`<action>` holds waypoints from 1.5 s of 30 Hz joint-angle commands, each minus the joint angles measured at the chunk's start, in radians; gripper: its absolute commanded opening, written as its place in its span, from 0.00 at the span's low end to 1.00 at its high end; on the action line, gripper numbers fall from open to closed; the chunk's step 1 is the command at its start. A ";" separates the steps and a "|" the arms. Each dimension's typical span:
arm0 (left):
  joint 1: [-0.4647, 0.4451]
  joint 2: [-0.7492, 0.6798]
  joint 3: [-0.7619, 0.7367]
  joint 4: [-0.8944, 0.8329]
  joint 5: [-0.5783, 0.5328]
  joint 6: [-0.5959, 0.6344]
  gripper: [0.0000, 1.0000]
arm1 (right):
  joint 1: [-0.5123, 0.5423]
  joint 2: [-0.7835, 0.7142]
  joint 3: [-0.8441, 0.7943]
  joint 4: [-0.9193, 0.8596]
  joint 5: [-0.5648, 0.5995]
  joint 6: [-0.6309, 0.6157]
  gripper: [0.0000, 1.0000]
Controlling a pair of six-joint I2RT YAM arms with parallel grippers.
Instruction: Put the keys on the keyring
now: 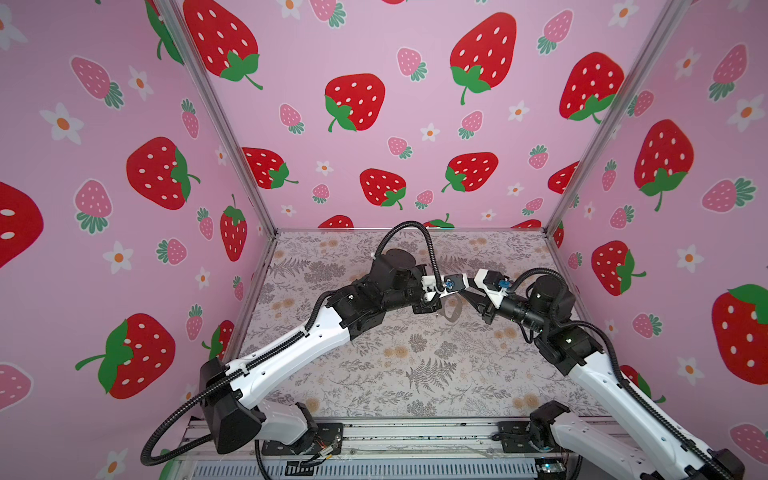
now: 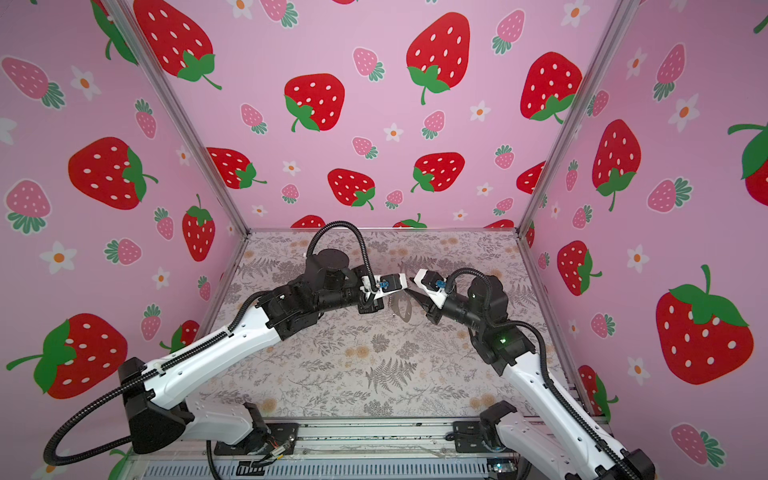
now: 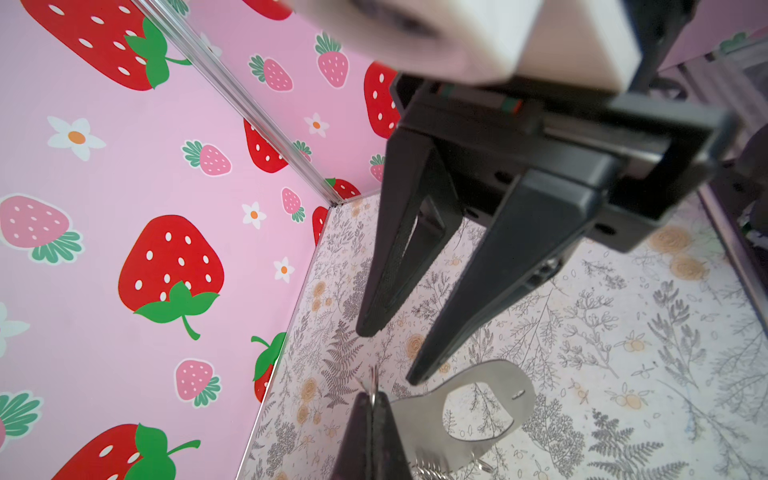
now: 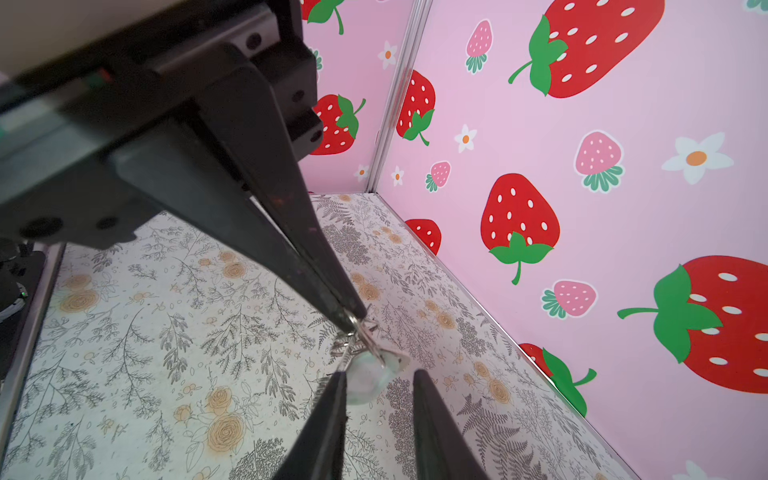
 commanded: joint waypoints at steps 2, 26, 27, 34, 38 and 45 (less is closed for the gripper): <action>0.017 -0.035 -0.012 0.098 0.088 -0.072 0.00 | -0.001 -0.011 -0.010 0.039 -0.006 -0.001 0.29; 0.080 -0.008 -0.072 0.321 0.283 -0.308 0.00 | -0.001 -0.031 -0.022 0.114 -0.028 -0.059 0.19; 0.081 -0.005 -0.073 0.323 0.285 -0.313 0.00 | -0.001 -0.033 -0.022 0.120 -0.025 -0.060 0.19; 0.086 -0.001 -0.088 0.367 0.303 -0.350 0.00 | -0.001 -0.046 -0.024 0.148 0.046 -0.050 0.21; 0.087 0.001 -0.091 0.375 0.304 -0.362 0.00 | -0.001 -0.070 -0.038 0.164 0.080 -0.062 0.27; 0.089 0.015 -0.082 0.383 0.318 -0.381 0.00 | 0.000 -0.062 -0.045 0.180 0.033 -0.064 0.28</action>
